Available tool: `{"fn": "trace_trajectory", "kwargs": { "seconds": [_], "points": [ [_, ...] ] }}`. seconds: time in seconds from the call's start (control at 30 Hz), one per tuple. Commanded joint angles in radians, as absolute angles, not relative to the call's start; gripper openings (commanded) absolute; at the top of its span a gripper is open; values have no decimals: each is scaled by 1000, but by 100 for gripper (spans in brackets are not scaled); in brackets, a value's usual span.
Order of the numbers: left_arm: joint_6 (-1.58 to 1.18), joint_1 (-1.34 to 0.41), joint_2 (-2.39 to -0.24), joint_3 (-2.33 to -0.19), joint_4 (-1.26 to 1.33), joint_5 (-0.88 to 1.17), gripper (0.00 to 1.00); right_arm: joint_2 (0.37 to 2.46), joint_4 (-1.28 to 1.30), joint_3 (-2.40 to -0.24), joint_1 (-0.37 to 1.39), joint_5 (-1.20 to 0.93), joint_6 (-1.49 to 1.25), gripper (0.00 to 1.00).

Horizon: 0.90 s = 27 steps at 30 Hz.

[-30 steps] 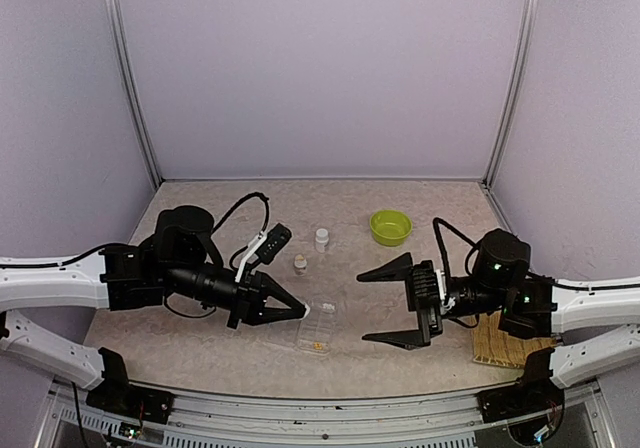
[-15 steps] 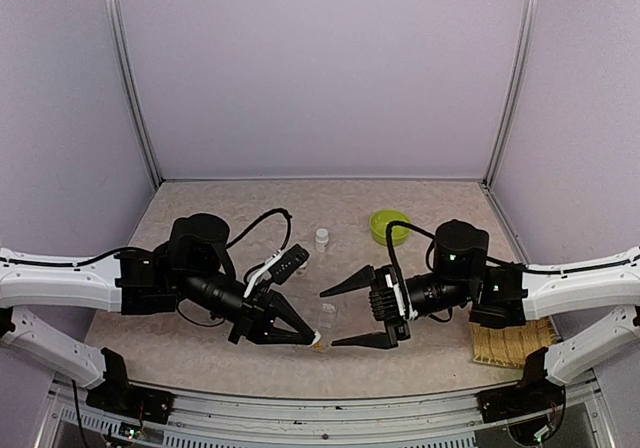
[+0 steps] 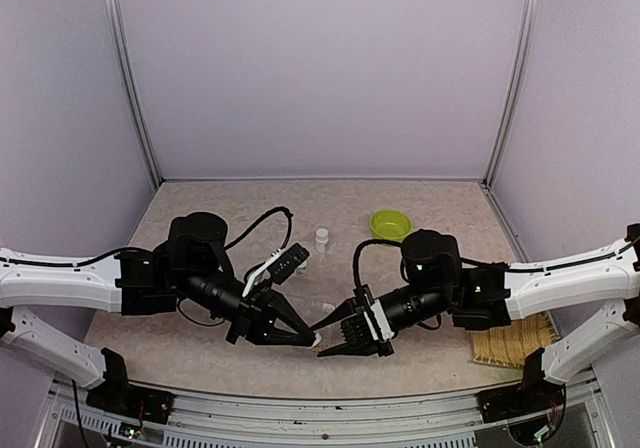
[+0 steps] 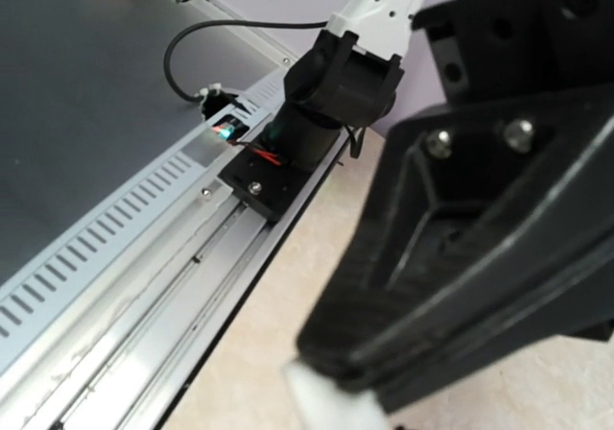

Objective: Sort the pills into containers
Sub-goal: Pass from the left arm to the right

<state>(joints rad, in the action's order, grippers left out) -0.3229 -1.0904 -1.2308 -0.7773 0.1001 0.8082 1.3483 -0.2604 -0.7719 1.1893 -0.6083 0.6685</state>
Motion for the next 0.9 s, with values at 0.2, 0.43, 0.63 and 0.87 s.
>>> {"fn": "trace_trajectory", "kwargs": {
  "seconds": [0.2,0.43,0.63,0.87],
  "points": [
    [-343,-1099,-1237,-798,142,847,0,1296,-306,-736,1201,-622,695,33],
    [-346,-1103,-1260,-798,152,867,0,1272,-306,-723,1201,-652,703,30],
    [-347,-1113,-1273,-799,153,867,0,1277,-318,-727,1201,-667,689,30],
    [-349,-1116,-1264,-792,158,858,0,1305,-293,-744,1201,-698,679,24]
  ]
}}
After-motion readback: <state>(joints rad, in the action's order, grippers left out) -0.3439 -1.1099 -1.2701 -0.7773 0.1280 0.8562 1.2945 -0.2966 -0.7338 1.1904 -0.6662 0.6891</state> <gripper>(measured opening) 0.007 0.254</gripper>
